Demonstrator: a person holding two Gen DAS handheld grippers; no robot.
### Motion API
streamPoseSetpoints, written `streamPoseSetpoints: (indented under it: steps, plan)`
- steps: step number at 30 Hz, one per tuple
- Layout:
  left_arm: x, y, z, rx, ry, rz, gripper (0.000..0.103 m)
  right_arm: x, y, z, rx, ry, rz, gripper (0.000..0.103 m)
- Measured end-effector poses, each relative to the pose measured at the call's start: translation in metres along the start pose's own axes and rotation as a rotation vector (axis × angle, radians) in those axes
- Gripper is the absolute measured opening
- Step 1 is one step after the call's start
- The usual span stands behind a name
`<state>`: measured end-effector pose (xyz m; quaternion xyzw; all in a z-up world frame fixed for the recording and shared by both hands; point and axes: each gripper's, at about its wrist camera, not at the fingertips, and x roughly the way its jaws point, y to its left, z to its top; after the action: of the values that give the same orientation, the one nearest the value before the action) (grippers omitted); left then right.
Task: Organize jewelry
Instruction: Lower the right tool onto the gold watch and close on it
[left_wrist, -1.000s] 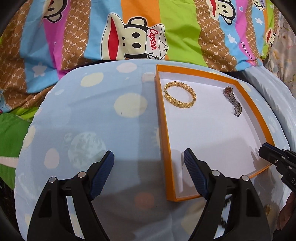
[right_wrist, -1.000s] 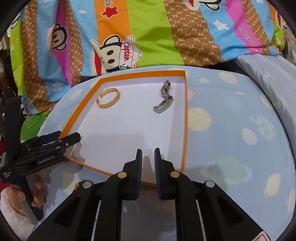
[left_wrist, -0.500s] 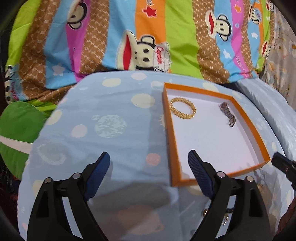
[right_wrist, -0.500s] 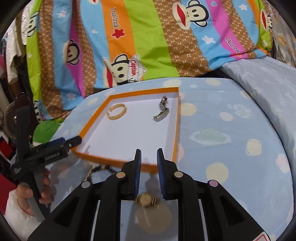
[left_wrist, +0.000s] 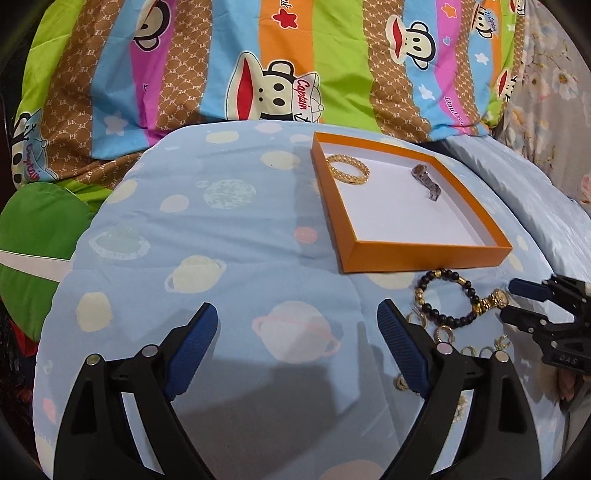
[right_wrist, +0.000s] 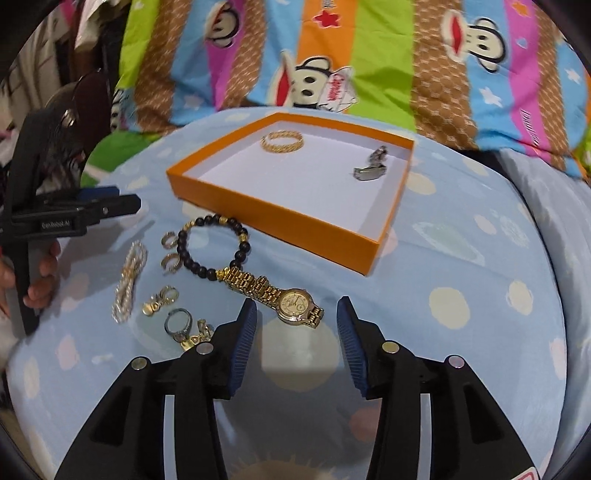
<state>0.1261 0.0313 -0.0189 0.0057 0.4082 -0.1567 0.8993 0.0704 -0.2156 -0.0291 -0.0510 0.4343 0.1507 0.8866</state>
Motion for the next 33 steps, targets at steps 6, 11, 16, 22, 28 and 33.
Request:
streamPoseSetpoints:
  steps: [6,11,16,22,28,33]
  plan:
    - [-0.002,0.0,-0.005,-0.008,0.013,-0.013,0.086,0.01,-0.002,0.009,-0.025,0.016,0.045,0.042]
    - [-0.009,-0.001,-0.013,-0.026,0.023,-0.034,0.086,0.002,0.001,-0.002,0.047,0.007,0.03,0.024]
    - [-0.019,-0.009,-0.028,-0.033,0.041,-0.066,0.086,-0.012,0.006,-0.019,0.16,-0.01,-0.003,0.022]
    - [-0.023,-0.033,-0.039,-0.003,0.063,-0.089,0.086,-0.021,0.005,-0.032,0.282,-0.032,-0.022,0.021]
    - [-0.017,-0.061,-0.041,0.035,0.084,-0.058,0.086,-0.02,0.006,-0.032,0.291,-0.032,-0.032,0.022]
    - [-0.009,-0.07,-0.036,0.033,0.091,0.032,0.085,-0.02,0.006,-0.032,0.298,-0.033,-0.024,0.022]
